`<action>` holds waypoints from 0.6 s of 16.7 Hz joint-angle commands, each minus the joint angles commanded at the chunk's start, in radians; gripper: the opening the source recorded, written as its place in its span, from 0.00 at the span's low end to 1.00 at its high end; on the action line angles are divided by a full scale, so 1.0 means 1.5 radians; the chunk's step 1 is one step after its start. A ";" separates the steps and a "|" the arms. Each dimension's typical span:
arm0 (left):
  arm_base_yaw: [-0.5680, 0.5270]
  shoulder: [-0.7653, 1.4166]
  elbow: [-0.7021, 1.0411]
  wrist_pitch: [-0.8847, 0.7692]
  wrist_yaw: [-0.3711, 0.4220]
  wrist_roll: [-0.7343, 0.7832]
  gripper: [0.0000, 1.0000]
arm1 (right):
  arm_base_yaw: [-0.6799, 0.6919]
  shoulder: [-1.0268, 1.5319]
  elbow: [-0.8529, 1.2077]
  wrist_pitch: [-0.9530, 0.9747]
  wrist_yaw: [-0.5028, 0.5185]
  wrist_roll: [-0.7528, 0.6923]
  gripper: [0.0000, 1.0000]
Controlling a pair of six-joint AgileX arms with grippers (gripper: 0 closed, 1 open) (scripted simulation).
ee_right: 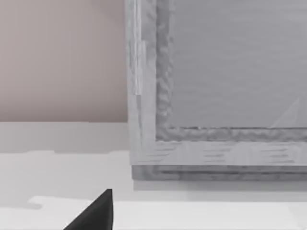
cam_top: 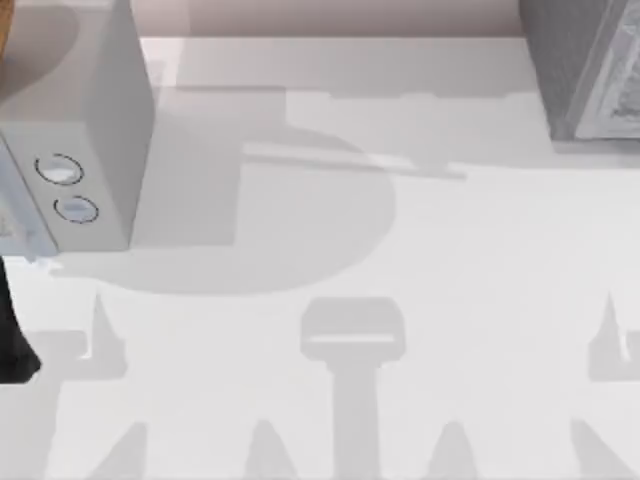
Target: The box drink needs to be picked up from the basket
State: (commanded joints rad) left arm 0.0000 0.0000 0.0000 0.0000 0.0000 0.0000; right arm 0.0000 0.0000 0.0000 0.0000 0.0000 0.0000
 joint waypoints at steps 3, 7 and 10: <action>0.002 0.007 0.003 0.001 0.002 0.000 1.00 | 0.000 0.000 0.000 0.000 0.000 0.000 1.00; 0.023 0.098 0.051 0.023 0.024 -0.001 1.00 | 0.000 0.000 0.000 0.000 0.000 0.000 1.00; 0.050 0.210 0.124 0.062 0.055 0.001 1.00 | 0.000 0.000 0.000 0.000 0.000 0.000 1.00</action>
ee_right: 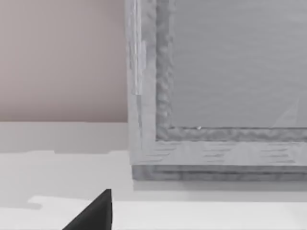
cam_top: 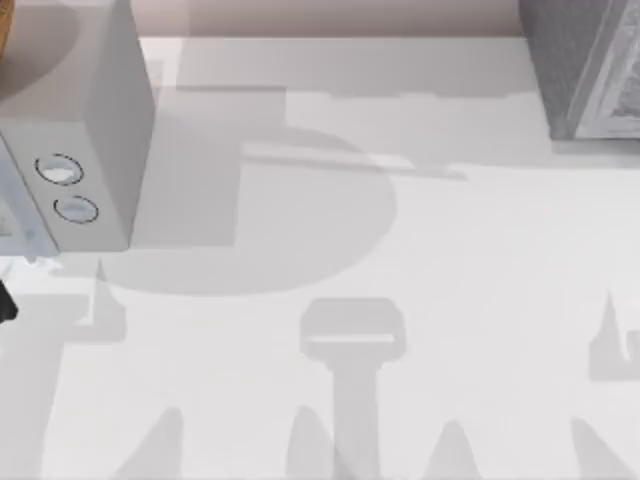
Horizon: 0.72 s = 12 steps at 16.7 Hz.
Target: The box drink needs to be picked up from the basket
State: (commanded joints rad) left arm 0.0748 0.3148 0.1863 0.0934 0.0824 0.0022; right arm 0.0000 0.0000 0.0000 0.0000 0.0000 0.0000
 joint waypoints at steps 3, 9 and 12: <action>0.032 0.135 0.092 0.051 0.037 0.003 1.00 | 0.000 0.000 0.000 0.000 0.000 0.000 1.00; 0.102 0.425 0.284 0.157 0.113 0.007 1.00 | 0.000 0.000 0.000 0.000 0.000 0.000 1.00; 0.132 0.549 0.364 0.201 0.145 0.009 1.00 | 0.000 0.000 0.000 0.000 0.000 0.000 1.00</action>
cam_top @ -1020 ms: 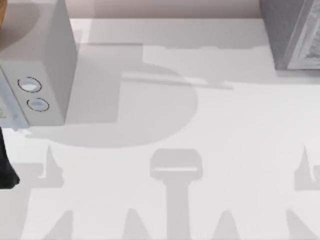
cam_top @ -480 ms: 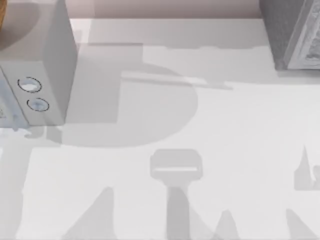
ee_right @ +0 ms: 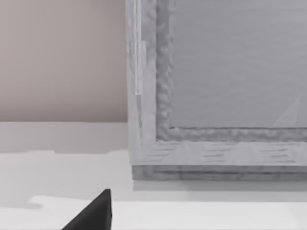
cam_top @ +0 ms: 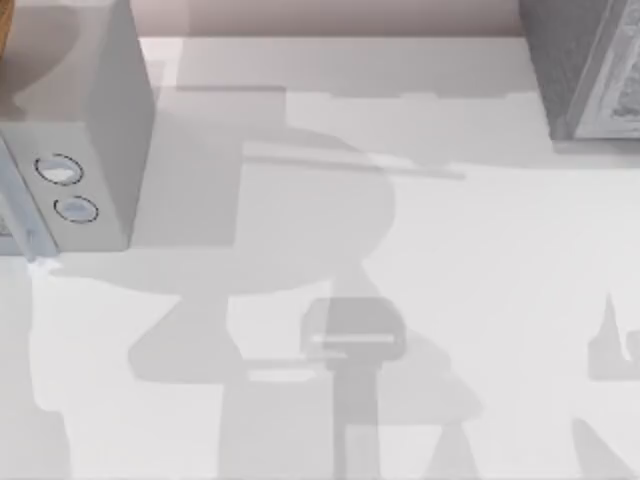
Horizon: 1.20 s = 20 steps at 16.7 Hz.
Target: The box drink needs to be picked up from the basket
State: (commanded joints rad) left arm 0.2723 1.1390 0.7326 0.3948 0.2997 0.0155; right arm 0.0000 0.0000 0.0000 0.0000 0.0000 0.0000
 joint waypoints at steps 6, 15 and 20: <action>0.031 0.132 0.083 0.046 0.032 0.002 1.00 | 0.000 0.000 0.000 0.000 0.000 0.000 1.00; 0.021 0.166 0.113 0.049 0.023 0.001 1.00 | 0.000 0.000 0.000 0.000 0.000 0.000 1.00; 0.003 0.234 0.169 0.062 0.006 0.001 1.00 | 0.000 0.000 0.000 0.000 0.000 0.000 1.00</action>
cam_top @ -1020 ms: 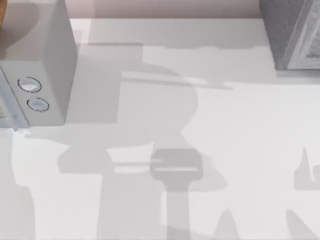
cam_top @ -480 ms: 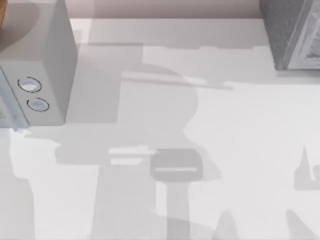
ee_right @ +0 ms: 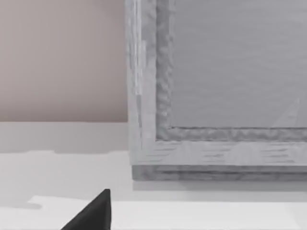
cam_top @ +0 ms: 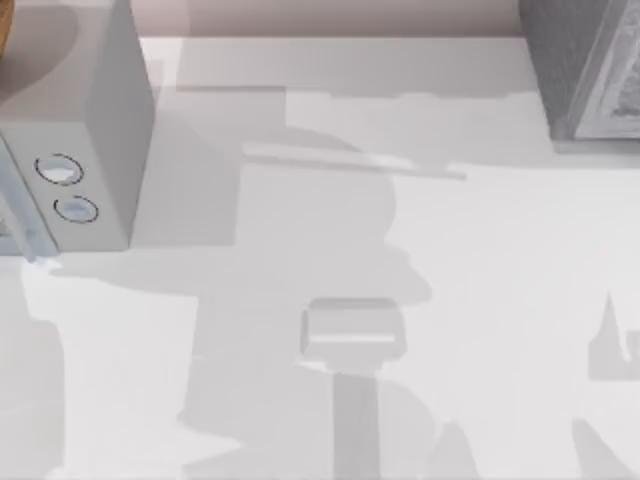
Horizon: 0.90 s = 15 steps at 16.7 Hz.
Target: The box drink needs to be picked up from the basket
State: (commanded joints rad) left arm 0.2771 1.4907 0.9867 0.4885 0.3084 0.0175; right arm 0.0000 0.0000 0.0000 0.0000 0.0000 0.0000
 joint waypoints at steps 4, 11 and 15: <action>-0.007 0.025 0.020 0.004 -0.007 0.000 1.00 | 0.000 0.000 0.000 0.000 0.000 0.000 1.00; -0.007 0.025 0.020 0.004 -0.007 0.000 0.70 | 0.000 0.000 0.000 0.000 0.000 0.000 1.00; -0.007 0.025 0.020 0.004 -0.007 0.000 0.40 | 0.000 0.000 0.000 0.000 0.000 0.000 1.00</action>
State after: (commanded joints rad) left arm 0.2662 1.5276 1.0171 0.4951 0.2981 0.0174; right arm 0.0000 0.0000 0.0000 0.0000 0.0000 0.0000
